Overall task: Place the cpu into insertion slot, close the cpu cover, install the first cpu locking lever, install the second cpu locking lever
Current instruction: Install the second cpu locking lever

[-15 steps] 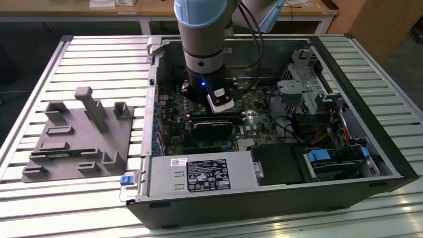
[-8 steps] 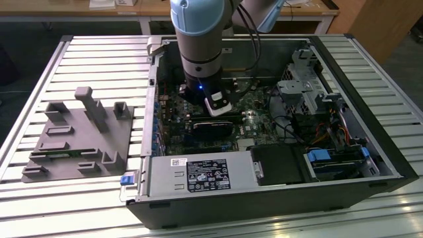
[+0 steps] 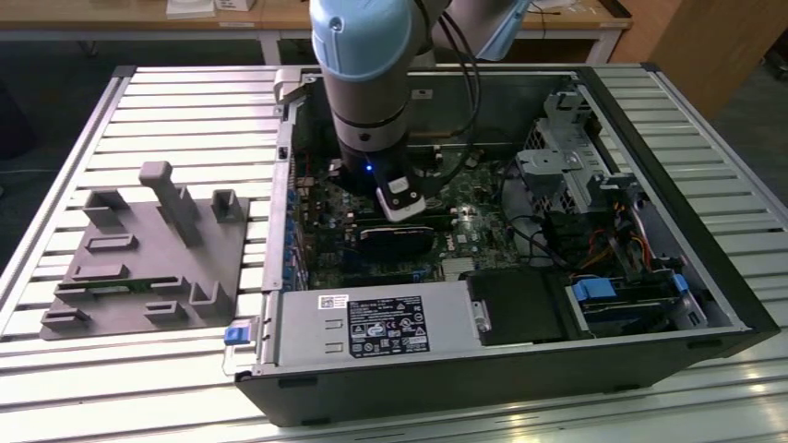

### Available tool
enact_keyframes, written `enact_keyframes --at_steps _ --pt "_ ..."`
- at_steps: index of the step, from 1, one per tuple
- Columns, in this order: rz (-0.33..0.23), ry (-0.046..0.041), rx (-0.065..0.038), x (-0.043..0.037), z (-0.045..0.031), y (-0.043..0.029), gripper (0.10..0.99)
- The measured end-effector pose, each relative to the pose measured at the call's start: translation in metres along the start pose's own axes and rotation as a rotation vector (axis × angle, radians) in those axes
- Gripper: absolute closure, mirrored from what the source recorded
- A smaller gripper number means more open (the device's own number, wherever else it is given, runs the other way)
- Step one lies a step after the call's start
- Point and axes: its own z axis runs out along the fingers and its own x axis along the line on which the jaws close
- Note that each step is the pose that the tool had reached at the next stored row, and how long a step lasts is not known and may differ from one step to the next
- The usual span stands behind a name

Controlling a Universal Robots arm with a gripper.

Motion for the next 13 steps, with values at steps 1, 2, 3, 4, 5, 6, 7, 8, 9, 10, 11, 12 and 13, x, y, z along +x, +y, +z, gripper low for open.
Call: enact_keyframes --at_steps 1,2,3,4,5,6,7,8,9,10,11,12,13 --pt "-0.001 0.0016 -0.006 0.0003 0.0006 -0.0002 0.980" --pt "-0.002 0.0031 -0.012 0.0005 0.0012 -0.0004 0.980" --pt "-0.004 0.0042 -0.016 0.0007 0.0018 -0.0007 0.980" --pt "-0.005 0.0047 -0.018 0.0009 0.0024 -0.0010 0.980" --pt "-0.006 0.0051 -0.018 0.0010 0.0030 -0.0014 0.980" --pt "-0.007 0.0054 -0.018 0.0011 0.0032 -0.0018 0.980" --pt "-0.007 0.0055 -0.018 0.0012 0.0033 -0.0021 0.980" --pt "-0.007 0.0056 -0.018 0.0012 0.0033 -0.0021 0.980" --pt "-0.008 0.0057 -0.018 0.0013 0.0032 -0.0021 0.980" --pt "-0.008 0.0057 -0.018 0.0013 0.0028 -0.0021 0.980" --pt "-0.008 0.0056 -0.018 0.0013 0.0019 -0.0018 0.980" --pt "-0.008 0.0055 -0.018 0.0012 0.0003 -0.0014 0.980" --pt "-0.008 0.0055 -0.018 0.0011 -0.0019 -0.0009 0.980"
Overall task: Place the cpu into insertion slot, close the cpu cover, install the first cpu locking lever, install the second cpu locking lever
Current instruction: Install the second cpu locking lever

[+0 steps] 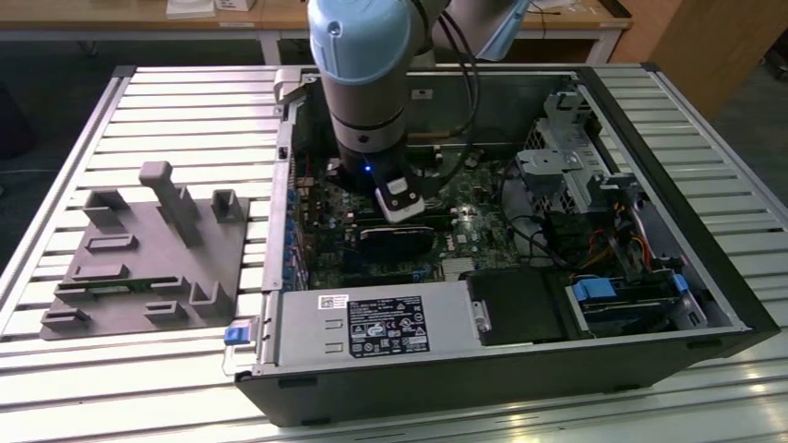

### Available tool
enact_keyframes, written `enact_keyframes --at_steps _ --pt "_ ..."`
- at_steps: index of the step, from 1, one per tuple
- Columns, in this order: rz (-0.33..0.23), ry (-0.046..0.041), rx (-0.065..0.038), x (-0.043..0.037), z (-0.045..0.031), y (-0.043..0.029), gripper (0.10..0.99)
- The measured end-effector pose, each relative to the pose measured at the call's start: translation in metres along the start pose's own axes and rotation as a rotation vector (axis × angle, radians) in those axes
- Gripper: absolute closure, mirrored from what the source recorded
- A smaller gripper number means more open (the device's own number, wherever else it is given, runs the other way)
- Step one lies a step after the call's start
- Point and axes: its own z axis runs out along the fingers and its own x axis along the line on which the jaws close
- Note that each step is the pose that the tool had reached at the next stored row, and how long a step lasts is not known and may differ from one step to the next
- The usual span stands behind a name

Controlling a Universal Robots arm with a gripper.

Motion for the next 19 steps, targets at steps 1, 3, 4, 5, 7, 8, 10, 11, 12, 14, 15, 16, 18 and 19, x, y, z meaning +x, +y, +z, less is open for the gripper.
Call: enact_keyframes --at_steps 1,3,4,5,7,8,10,11,12,14,15,16,18,19 --pt "0.000 0.0000 0.000 -0.0001 -0.0027 0.0007 0.980" --pt "0.000 0.0000 0.000 -0.0004 -0.0083 0.0021 0.980" --pt "0.000 -0.0001 0.000 -0.0005 -0.0111 0.0029 0.980" --pt "0.000 -0.0002 0.001 -0.0006 -0.0138 0.0036 0.980" --pt "0.000 -0.0007 0.004 -0.0009 -0.0192 0.0050 0.980" --pt "0.000 -0.0014 0.007 -0.0012 -0.0217 0.0057 0.980" --pt "0.001 -0.0054 0.024 -0.0029 -0.0242 0.0068 0.980" --pt "0.002 -0.0079 0.034 -0.0039 -0.0249 0.0071 0.980" --pt "0.004 -0.0097 0.042 -0.0051 -0.0250 0.0074 0.980" --pt "0.007 -0.0121 0.056 -0.0086 -0.0248 0.0081 0.980" --pt "0.007 -0.0129 0.061 -0.0108 -0.0246 0.0085 0.980" --pt "0.008 -0.0138 0.065 -0.0132 -0.0244 0.0090 0.980" --pt "0.009 -0.0149 0.070 -0.0184 -0.0239 0.0104 0.980" --pt "0.009 -0.0152 0.071 -0.0206 -0.0236 0.0112 0.980"
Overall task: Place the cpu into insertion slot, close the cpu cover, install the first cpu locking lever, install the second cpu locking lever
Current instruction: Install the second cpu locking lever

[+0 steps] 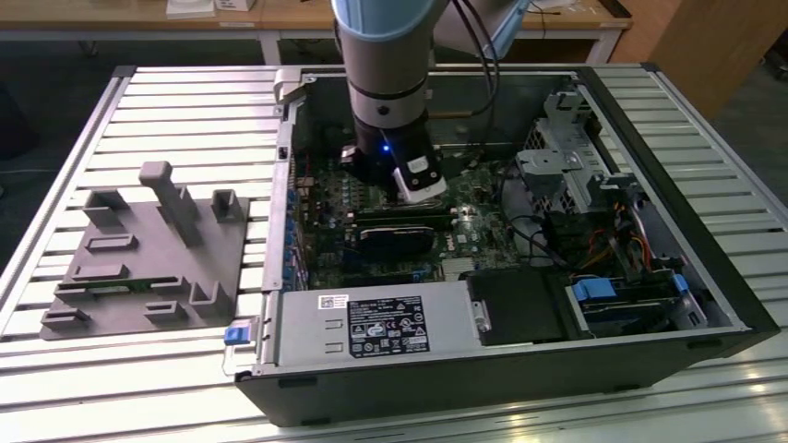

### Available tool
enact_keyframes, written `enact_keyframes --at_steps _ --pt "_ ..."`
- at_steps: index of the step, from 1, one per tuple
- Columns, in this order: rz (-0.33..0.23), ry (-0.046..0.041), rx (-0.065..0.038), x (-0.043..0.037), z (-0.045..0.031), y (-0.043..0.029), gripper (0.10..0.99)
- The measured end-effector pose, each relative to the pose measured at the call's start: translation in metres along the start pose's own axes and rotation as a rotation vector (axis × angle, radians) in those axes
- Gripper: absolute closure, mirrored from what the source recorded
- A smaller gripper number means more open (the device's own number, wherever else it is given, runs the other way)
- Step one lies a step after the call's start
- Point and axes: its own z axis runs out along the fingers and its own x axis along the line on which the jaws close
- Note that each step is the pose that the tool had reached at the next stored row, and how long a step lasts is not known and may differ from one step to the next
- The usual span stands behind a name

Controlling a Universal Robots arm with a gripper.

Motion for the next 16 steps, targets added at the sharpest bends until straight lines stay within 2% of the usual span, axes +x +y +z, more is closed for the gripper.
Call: enact_keyframes --at_steps 6,16 --pt "0.000 -0.0026 0.012 -0.0081 0.0020 0.0081 0.980" --pt "-0.003 -0.0064 0.045 -0.0133 0.0071 0.0324 0.980"
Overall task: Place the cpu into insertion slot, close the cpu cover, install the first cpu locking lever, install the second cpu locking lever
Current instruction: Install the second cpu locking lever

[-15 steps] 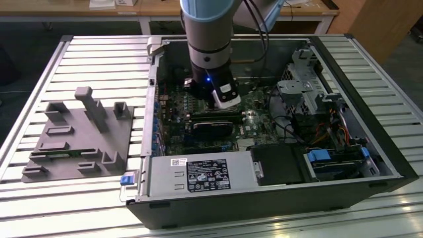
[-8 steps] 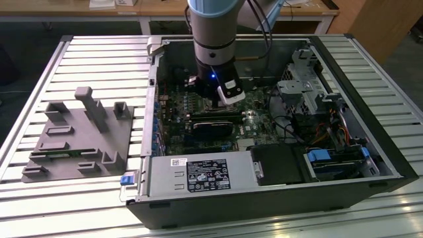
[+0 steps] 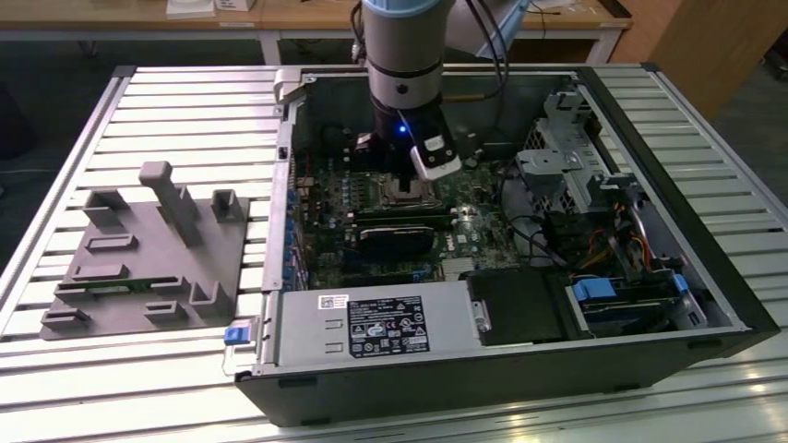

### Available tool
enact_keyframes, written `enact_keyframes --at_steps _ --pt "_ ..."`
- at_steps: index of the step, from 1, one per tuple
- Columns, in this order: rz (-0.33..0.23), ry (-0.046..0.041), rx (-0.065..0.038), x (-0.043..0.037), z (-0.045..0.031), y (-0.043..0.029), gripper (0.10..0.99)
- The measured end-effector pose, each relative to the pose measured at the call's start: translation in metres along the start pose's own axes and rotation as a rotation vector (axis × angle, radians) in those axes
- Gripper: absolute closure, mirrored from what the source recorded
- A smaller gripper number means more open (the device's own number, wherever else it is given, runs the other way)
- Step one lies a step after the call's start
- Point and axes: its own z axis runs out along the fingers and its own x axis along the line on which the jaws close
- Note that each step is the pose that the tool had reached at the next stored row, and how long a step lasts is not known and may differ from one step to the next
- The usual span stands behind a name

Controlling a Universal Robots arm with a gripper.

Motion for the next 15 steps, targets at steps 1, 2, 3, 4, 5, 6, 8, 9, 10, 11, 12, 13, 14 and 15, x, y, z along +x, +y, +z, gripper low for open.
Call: enact_keyframes --at_steps 1,2,3,4,5,6,8,9,10,11,12,13,14,15 --pt "0.000 -0.0001 0.002 -0.0006 0.0005 0.0027 0.980" --pt "0.000 -0.0001 0.004 -0.0012 0.0010 0.0053 0.980" --pt "0.000 0.0000 0.006 -0.0019 0.0014 0.0079 0.980" --pt "-0.001 0.0003 0.008 -0.0028 0.0019 0.0103 0.980" --pt "-0.001 0.0006 0.010 -0.0037 0.0023 0.0126 0.980" --pt "-0.001 0.0011 0.012 -0.0048 0.0029 0.0147 0.980" --pt "-0.001 0.0027 0.013 -0.0069 0.0033 0.0163 0.980" --pt "0.000 0.0032 0.013 -0.0075 0.0034 0.0164 0.980" --pt "0.000 0.0035 0.013 -0.0078 0.0034 0.0164 0.980" --pt "0.000 0.0036 0.013 -0.0080 0.0034 0.0165 0.980" --pt "0.000 0.0036 0.013 -0.0081 0.0034 0.0166 0.980" --pt "0.000 0.0036 0.013 -0.0082 0.0034 0.0166 0.980" --pt "0.000 0.0037 0.013 -0.0082 0.0034 0.0166 0.980" --pt "0.000 0.0037 0.013 -0.0082 0.0034 0.0166 0.980"
